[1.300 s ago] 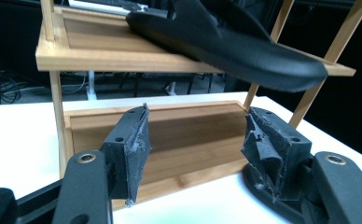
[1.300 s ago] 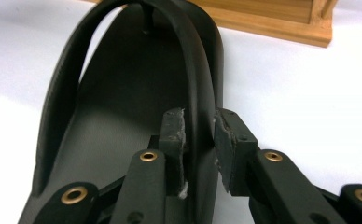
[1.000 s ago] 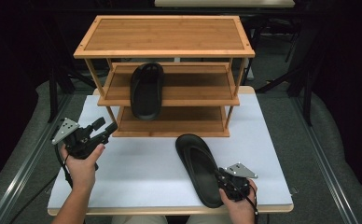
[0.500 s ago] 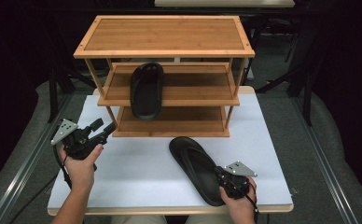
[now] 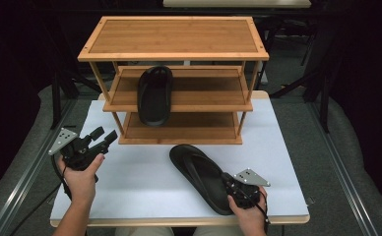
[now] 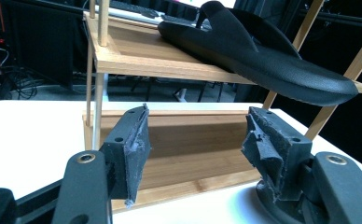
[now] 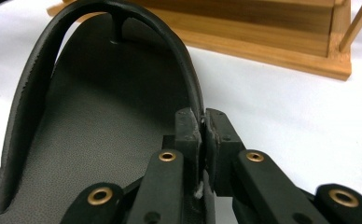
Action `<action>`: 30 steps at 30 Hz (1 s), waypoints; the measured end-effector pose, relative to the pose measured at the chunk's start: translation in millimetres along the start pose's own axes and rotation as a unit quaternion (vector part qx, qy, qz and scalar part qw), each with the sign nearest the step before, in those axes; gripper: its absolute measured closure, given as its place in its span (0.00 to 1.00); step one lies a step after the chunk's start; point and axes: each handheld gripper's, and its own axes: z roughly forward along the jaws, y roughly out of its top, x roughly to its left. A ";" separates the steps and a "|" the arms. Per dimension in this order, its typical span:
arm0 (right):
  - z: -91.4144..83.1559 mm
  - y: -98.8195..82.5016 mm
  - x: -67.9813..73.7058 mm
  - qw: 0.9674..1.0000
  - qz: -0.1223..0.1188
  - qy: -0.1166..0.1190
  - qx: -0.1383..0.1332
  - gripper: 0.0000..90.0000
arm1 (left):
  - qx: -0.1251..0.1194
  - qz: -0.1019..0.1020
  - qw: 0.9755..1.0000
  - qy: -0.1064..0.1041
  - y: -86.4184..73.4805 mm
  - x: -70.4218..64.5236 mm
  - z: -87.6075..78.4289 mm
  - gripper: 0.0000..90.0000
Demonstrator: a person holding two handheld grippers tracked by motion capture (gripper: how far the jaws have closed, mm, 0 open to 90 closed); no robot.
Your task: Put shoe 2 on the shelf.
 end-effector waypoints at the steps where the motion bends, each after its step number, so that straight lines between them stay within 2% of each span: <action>1: -0.8 0.8 0.4 1.000 0.001 0.004 -0.004 0.93 | 0.000 0.000 1.000 0.002 0.1 0.2 -0.9 0.44; 2: -1.7 1.7 1.4 1.000 0.000 -0.001 -0.005 0.93 | -0.001 0.000 1.000 0.002 0.2 0.5 -1.7 0.44; 5: -4.3 3.7 3.9 1.000 0.002 0.010 -0.015 0.93 | -0.003 -0.001 1.000 0.003 0.4 1.2 -3.0 0.44; 12: -14.4 10.3 6.6 0.999 0.002 0.014 -0.040 0.93 | -0.002 -0.001 1.000 0.003 0.1 1.1 -2.5 0.44; 30: -48.3 27.7 -7.2 0.995 0.027 0.005 -0.094 0.94 | -0.010 -0.001 1.000 -0.002 3.4 -1.4 -4.9 0.44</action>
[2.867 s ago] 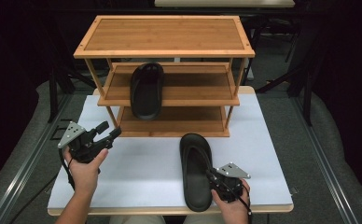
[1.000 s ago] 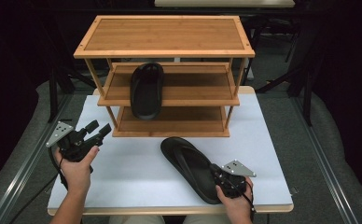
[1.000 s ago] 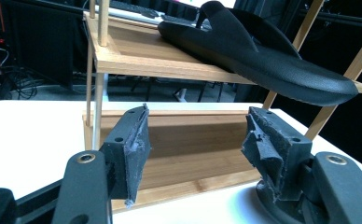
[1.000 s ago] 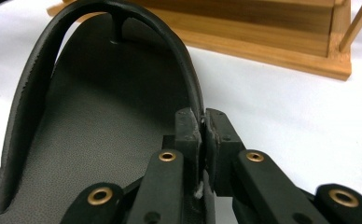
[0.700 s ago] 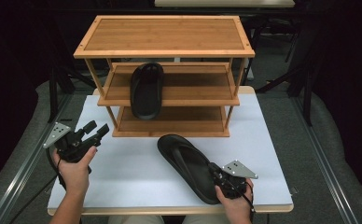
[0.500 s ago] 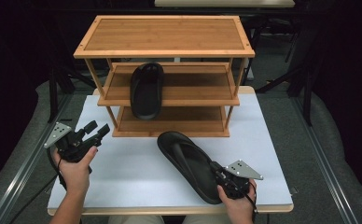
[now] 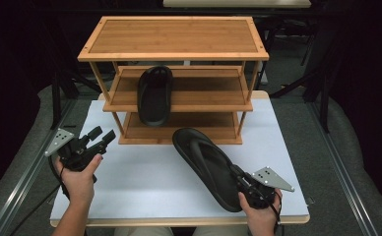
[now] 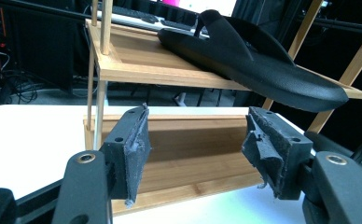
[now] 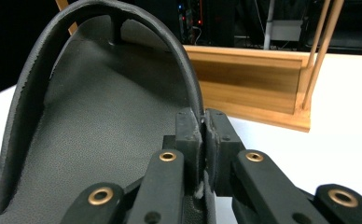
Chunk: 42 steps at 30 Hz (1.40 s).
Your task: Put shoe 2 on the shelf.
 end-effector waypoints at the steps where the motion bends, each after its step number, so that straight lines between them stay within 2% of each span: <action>1: 0.4 0.2 -0.2 1.000 0.003 0.003 -0.012 0.94 | -0.001 0.000 1.000 0.001 0.1 0.2 -0.1 0.44; 9: -18.5 16.3 -1.6 0.999 0.006 0.006 -0.038 0.94 | -0.001 -0.001 1.000 0.001 0.3 0.4 -0.1 0.44; 13: -28.3 24.6 -0.4 0.999 0.000 -0.003 -0.045 0.94 | -0.002 -0.001 1.000 0.001 1.1 -0.2 -1.1 0.44; 22: -41.3 51.8 -1.3 0.996 -0.002 -0.006 -0.093 0.94 | -0.004 -0.003 1.000 0.001 0.9 -1.7 -1.5 0.44; 27: -31.4 69.3 -5.8 0.995 -0.010 -0.010 -0.099 0.94 | -0.003 -0.002 1.000 -0.001 0.7 -2.5 -0.8 0.44; 31: -18.2 83.1 -11.2 0.994 -0.005 -0.013 -0.108 0.94 | -0.004 -0.004 1.000 0.000 0.5 -1.3 -1.3 0.44; 34: -7.8 95.2 -15.0 0.995 -0.002 -0.013 -0.103 0.94 | -0.004 -0.005 1.000 0.001 0.3 -0.8 -1.6 0.44; 42: 29.6 122.3 -19.4 0.994 -0.022 -0.045 -0.093 0.94 | -0.006 -0.006 1.000 0.001 0.6 0.3 -2.7 0.44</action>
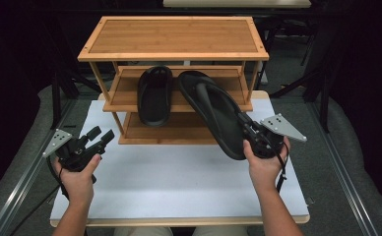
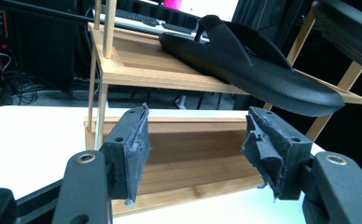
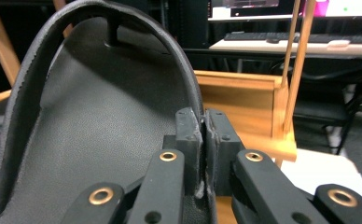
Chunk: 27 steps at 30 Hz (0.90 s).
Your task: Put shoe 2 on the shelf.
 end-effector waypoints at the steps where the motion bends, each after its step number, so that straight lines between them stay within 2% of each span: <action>1: 4.5 2.0 0.6 1.000 -0.005 -0.005 0.002 0.94 | 0.000 -0.001 1.000 0.001 -0.1 0.3 0.0 0.44; 4: 20.8 6.6 1.3 1.000 -0.012 -0.017 0.003 0.94 | -0.001 -0.001 1.000 0.004 -0.8 1.0 -0.2 0.44; 7: 34.2 7.7 1.3 1.000 -0.004 -0.021 0.010 0.94 | -0.001 -0.002 1.000 0.003 -0.9 1.3 0.1 0.44; 12: 54.2 8.7 2.9 0.999 -0.012 -0.030 0.017 0.94 | -0.002 -0.007 1.000 0.003 -0.8 3.1 -0.1 0.44; 16: 64.6 9.0 1.3 0.999 -0.007 -0.033 0.017 0.94 | -0.005 -0.009 1.000 0.005 -1.3 5.0 -0.6 0.44; 23: 80.6 10.4 -1.1 0.998 0.018 -0.047 0.023 0.94 | 0.000 -0.009 1.000 0.003 -3.7 3.7 2.0 0.44; 27: 88.0 12.8 3.4 0.998 0.007 -0.057 0.030 0.94 | -0.002 -0.009 1.000 0.003 -3.1 3.8 1.3 0.44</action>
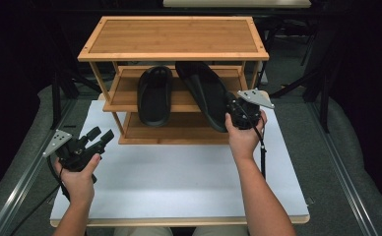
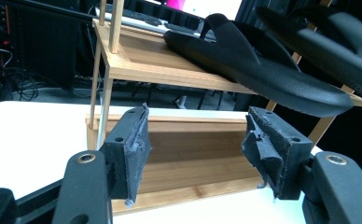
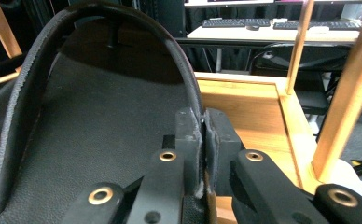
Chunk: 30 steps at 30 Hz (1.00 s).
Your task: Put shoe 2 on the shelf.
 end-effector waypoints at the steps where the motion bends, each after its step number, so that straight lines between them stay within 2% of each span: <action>1: 1.6 0.2 1.6 1.000 -0.004 -0.001 0.001 0.94 | -0.001 0.000 1.000 0.000 0.3 0.2 -0.3 0.44; 6: 8.4 -0.2 5.7 1.000 -0.015 -0.009 0.009 0.94 | -0.001 -0.002 1.000 -0.001 -0.1 0.7 -0.3 0.44; 12: 16.8 -1.5 5.3 1.000 0.004 -0.020 0.024 0.93 | 0.006 0.001 1.000 -0.004 -2.3 -1.6 3.0 0.44; 17: 19.9 0.2 9.3 0.999 -0.011 -0.038 0.030 0.93 | 0.014 0.008 1.000 -0.010 -4.6 -6.3 7.1 0.44; 20: 20.9 2.0 9.8 0.998 -0.012 -0.045 0.034 0.91 | 0.020 0.011 1.000 -0.014 -6.8 -9.4 10.0 0.44; 22: 21.3 2.5 9.4 0.998 -0.011 -0.042 0.035 0.88 | 0.023 0.014 1.000 -0.015 -8.0 -10.8 11.2 0.44; 24: 19.6 4.3 7.8 0.999 -0.002 -0.029 0.032 0.86 | 0.026 0.017 0.999 -0.016 -9.1 -11.9 12.3 0.44; 27: 14.5 8.7 6.2 1.000 0.003 -0.008 0.014 0.70 | 0.030 0.021 0.999 -0.019 -10.1 -14.4 15.0 0.44; 28: 12.0 9.6 6.4 1.000 -0.002 -0.001 0.012 0.67 | 0.032 0.024 0.999 -0.020 -10.2 -15.0 15.5 0.44; 30: 6.8 10.2 6.2 1.000 -0.021 -0.005 0.007 0.64 | 0.033 0.025 0.999 -0.022 -10.3 -16.6 17.6 0.44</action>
